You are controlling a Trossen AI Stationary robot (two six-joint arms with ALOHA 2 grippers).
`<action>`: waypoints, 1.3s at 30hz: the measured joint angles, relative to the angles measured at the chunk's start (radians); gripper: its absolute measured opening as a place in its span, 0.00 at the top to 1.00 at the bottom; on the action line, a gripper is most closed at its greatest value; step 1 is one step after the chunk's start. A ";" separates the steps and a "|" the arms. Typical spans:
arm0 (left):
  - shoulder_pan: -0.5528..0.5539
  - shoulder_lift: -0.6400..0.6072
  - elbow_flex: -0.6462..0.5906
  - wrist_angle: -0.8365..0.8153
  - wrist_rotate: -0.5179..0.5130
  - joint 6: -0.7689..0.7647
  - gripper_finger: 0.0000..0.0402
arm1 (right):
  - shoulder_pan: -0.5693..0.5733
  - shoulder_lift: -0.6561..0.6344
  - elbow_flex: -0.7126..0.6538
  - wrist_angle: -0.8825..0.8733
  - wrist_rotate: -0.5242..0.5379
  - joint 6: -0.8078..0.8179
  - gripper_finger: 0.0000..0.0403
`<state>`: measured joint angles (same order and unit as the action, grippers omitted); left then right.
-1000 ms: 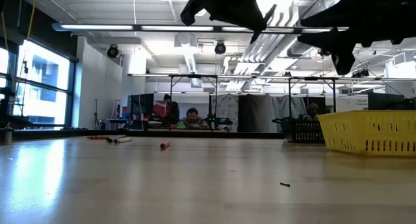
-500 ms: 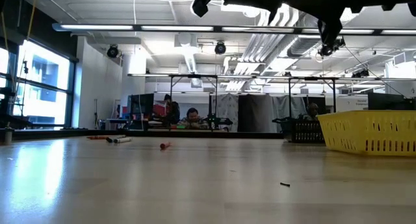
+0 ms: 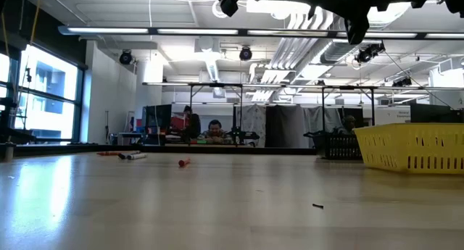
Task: Sort crayons
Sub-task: Put the blue crayon into the green basket
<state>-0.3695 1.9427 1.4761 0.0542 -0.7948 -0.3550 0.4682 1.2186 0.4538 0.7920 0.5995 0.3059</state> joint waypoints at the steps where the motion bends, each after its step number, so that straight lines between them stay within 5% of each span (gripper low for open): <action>1: 0.000 0.000 0.000 0.002 0.000 0.006 1.00 | -0.003 0.000 0.000 0.000 -0.001 0.001 0.74; 7: 0.000 0.000 0.000 -0.004 0.000 0.010 1.00 | -0.004 0.000 0.000 -0.002 0.000 -0.008 0.97; 17: 0.002 0.000 0.000 -0.009 0.036 0.055 0.89 | -0.003 -0.006 0.000 -0.020 0.024 0.003 0.99; 25: -0.010 0.000 0.000 -0.012 0.068 0.088 0.73 | -0.006 -0.180 0.002 -0.362 0.139 0.099 0.99; 31: -0.027 0.000 0.000 -0.087 0.063 0.079 0.71 | 0.027 -0.299 0.076 -0.950 -0.070 0.586 0.99; 39: -0.031 0.000 0.000 -0.197 0.059 -0.005 0.72 | 0.210 -0.205 0.216 -1.205 -0.347 0.962 0.99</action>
<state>-0.4003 1.9427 1.4761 -0.1426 -0.7362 -0.3597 0.6782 1.0133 0.6699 -0.4129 0.2524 1.2674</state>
